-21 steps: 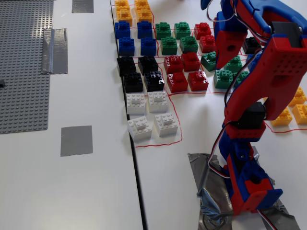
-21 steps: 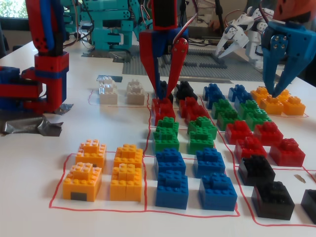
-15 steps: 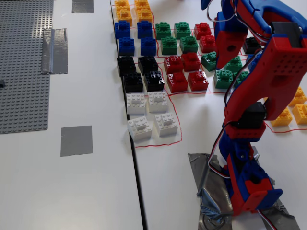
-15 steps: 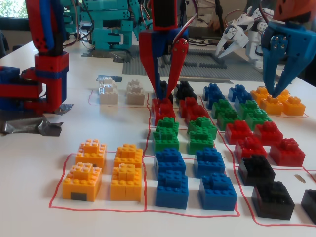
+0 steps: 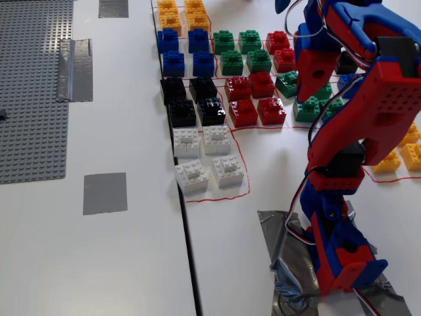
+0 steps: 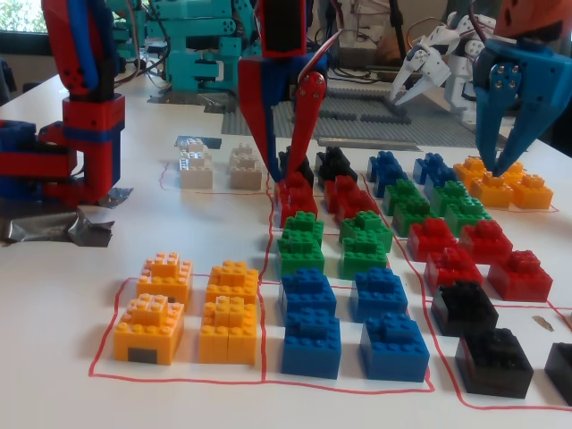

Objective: Grab the block and put it in the grey marker

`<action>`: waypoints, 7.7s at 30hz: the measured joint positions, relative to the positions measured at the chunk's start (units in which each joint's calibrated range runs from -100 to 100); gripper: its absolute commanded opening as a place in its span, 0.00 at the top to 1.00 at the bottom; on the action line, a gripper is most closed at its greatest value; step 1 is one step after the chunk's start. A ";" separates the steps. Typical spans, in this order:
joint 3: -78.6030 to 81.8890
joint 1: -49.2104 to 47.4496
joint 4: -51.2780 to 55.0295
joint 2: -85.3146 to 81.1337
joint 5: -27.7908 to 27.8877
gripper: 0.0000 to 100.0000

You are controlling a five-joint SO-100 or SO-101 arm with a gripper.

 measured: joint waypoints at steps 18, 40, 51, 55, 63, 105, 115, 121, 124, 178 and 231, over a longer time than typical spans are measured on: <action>23.61 -10.76 -1.29 -24.53 5.03 0.99; 25.52 -35.93 7.36 -28.04 -1.81 0.68; 30.34 -36.74 1.78 -28.12 -3.22 0.71; 32.06 -36.74 1.78 -28.12 -3.22 0.71; 36.69 -37.10 -0.32 -28.29 -2.93 0.72; 31.15 -36.52 -7.77 -16.19 -1.76 1.00; 16.08 -35.27 5.58 -13.52 1.32 1.00; 4.18 -34.69 12.70 -9.01 5.23 1.00; -2.54 -34.54 14.64 -5.09 7.72 1.00; -48.23 -61.91 5.50 46.98 12.60 0.85; -54.04 -38.64 27.91 17.27 9.04 1.00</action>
